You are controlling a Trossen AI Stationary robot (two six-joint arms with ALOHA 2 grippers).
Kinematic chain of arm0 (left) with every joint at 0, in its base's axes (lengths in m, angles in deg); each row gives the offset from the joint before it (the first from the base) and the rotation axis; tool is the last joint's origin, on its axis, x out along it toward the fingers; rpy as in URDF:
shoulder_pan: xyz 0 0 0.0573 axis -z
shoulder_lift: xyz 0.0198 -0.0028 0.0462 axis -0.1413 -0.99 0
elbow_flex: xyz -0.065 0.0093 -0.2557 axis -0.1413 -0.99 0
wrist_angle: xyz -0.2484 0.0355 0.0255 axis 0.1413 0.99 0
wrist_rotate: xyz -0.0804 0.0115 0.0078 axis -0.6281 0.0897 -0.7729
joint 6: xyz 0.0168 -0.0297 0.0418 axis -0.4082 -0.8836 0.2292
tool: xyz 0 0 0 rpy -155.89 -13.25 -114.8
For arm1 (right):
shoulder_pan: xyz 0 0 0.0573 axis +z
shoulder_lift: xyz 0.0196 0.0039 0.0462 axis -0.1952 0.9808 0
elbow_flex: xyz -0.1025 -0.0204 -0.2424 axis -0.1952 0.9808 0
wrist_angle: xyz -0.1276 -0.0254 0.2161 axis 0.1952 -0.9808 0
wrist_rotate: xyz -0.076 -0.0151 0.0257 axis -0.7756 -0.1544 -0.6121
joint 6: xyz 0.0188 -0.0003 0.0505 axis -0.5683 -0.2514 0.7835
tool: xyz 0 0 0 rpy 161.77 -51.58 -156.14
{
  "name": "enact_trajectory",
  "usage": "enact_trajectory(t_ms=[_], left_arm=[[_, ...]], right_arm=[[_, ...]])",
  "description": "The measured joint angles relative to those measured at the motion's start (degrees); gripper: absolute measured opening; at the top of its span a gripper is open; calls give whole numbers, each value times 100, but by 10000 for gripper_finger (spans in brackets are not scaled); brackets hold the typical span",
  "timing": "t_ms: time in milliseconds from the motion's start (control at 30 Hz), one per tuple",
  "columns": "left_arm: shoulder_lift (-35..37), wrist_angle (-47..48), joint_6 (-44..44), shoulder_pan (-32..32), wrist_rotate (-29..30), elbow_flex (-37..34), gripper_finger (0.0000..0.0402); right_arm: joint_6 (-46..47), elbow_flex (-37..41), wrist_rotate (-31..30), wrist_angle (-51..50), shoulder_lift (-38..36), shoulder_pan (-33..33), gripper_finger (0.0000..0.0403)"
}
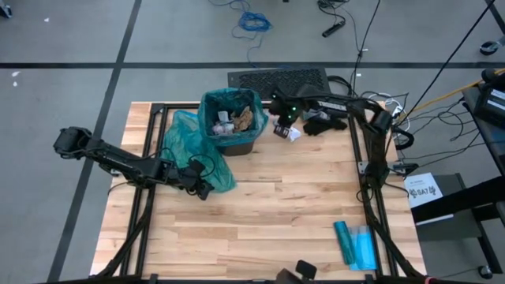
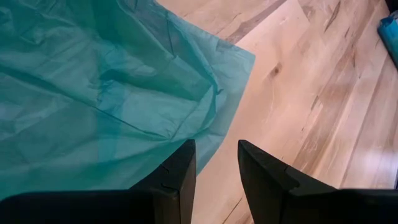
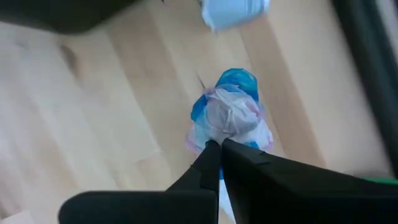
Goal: Place trash/remove bag and relplace
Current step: Put the blue trash bag into the trash bin
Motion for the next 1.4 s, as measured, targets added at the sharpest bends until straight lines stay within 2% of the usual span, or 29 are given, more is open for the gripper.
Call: enact_trajectory(t_ms=[367,667,833,1000,1200,1400], left_arm=[[0,-4,4,0,2,2,116],[0,-29,105,0,2,4,116],[0,-32,107,0,2,4,116],[0,-37,98,0,2,4,116],[0,-51,94,0,4,4,116],[-1,-121,-57,0,4,4,116]], right_arm=[[551,-11,98,-245,-1480,136,0],[1001,-20,125,714,-2298,553,0],[1171,-22,757,1926,-2211,862,0],[1153,-22,856,2763,-1881,1102,0],[1133,-22,881,3061,-1256,1224,3],[1137,-22,1191,3337,-852,1379,58]])
